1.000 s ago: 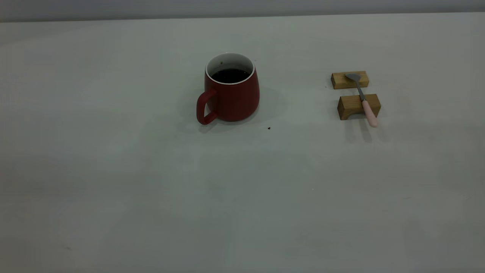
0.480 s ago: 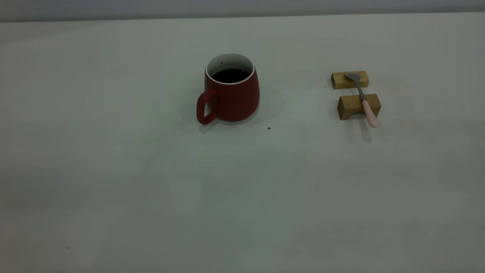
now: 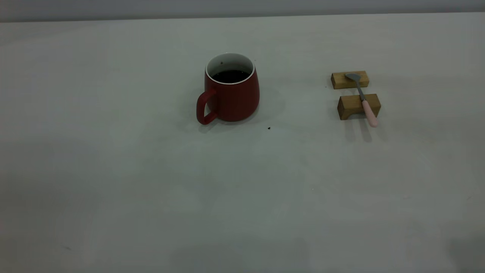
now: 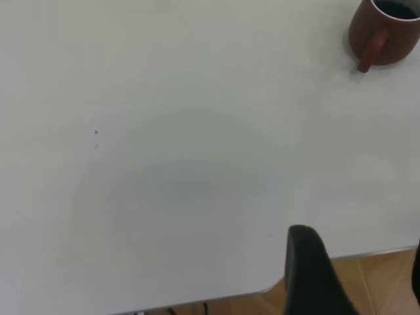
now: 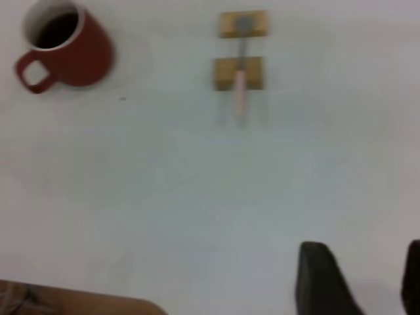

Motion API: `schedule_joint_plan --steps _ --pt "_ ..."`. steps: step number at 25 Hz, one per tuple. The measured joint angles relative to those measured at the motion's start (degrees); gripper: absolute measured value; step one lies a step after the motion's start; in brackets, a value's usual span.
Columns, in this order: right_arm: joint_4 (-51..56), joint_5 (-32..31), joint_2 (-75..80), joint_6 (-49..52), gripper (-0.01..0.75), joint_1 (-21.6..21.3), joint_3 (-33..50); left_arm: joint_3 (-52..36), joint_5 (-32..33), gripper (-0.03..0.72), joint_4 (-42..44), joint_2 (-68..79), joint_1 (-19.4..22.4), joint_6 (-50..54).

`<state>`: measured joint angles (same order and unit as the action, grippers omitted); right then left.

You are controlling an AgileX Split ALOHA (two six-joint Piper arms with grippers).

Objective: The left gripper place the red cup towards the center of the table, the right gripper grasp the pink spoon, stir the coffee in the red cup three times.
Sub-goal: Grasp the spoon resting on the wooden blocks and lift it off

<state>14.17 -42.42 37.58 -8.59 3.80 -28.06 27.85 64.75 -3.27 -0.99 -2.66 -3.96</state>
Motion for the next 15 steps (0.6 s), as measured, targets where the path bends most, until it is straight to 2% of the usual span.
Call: schedule_joint_plan --steps 4,6,11,15 --pt "12.72 9.03 11.62 -10.36 0.534 0.00 0.00 0.00 0.00 0.447 0.00 0.00 0.00 0.00" --pt "18.89 12.53 17.58 -16.79 0.570 0.00 -0.38 0.00 0.00 0.447 0.00 0.00 0.00 0.00" --pt "28.02 14.22 34.45 -25.80 0.578 0.00 -5.67 0.00 0.00 0.447 0.00 0.00 0.00 0.15" --pt "29.27 11.31 48.35 -28.74 0.578 0.51 -13.08 0.00 0.00 0.447 0.00 0.00 0.00 0.15"
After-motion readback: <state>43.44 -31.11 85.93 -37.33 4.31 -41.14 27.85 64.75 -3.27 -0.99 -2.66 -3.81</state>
